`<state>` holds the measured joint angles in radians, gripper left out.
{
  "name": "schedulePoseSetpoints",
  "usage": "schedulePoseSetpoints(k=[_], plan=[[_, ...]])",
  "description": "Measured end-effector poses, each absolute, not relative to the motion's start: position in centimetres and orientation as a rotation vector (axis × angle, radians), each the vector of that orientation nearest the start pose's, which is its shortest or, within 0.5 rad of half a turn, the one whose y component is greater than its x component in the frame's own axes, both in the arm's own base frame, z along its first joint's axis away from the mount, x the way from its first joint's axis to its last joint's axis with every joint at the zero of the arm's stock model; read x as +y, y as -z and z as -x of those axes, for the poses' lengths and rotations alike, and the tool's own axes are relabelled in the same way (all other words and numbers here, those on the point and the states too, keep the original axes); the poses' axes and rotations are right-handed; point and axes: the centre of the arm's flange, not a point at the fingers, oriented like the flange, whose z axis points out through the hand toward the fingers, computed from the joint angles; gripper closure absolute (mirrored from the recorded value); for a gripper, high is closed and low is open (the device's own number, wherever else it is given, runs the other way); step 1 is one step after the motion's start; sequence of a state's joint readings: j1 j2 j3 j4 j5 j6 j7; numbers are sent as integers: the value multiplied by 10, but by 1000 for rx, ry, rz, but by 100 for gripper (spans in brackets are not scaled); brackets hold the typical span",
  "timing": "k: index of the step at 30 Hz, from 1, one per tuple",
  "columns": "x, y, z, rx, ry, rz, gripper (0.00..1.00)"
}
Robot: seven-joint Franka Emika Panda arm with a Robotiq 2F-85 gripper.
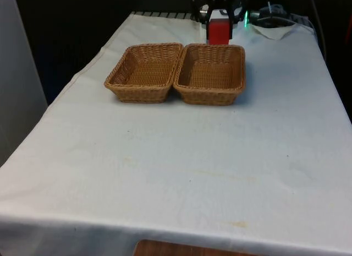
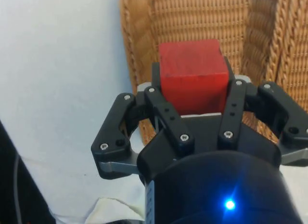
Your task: Pick up the red cube and place it into the right basket.
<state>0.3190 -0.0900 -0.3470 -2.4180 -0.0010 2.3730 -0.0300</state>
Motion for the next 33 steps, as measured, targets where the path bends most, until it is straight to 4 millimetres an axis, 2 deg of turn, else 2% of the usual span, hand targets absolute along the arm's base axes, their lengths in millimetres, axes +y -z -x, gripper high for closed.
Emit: schedulePoseSetpoints(k=[11,33], plan=[[-46,-332,-472,6,28,3132,98],[-109,-292,-458,33,-44,3197,98]])
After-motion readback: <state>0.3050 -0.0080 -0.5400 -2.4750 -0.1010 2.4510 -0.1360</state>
